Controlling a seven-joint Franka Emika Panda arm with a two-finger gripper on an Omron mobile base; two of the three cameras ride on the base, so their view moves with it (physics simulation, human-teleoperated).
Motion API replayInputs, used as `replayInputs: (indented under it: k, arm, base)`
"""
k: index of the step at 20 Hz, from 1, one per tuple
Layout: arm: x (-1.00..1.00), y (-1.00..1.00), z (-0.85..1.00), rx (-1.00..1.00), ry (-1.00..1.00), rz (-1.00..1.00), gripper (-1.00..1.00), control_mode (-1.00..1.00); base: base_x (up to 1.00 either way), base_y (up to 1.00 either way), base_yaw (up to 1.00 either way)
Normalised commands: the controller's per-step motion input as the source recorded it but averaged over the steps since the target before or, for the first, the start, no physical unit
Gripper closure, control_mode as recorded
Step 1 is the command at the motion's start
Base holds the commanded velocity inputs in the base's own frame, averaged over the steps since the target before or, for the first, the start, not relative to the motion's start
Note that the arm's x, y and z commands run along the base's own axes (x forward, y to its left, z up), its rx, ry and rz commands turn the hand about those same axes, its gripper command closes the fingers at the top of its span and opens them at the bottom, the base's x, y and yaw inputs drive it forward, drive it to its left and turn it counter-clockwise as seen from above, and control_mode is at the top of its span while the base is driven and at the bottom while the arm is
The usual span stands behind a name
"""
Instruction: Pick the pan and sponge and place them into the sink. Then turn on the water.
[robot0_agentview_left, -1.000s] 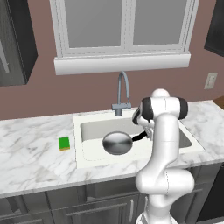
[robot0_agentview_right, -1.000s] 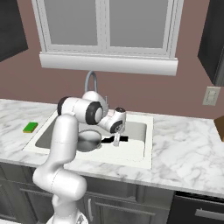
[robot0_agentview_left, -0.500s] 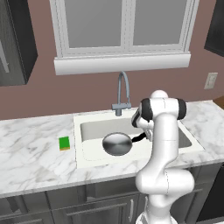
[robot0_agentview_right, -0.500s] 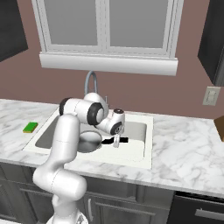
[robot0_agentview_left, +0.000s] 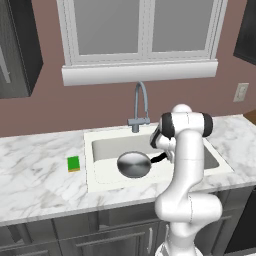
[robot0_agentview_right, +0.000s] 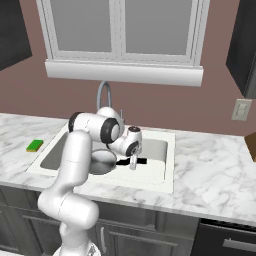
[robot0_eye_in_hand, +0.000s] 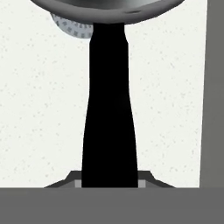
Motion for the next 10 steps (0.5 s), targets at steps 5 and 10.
replayInputs:
  k: [5, 10]
  arm:
    - [0.14, 0.04, -0.28, -0.01, 0.02, 0.00, 1.00, -1.00]
    - [0.15, 0.01, -0.23, -0.01, 0.00, 0.00, 1.00, -1.00]
  base:
    - [0.00, 0.00, 0.00]
    - [0.00, 0.00, 0.00]
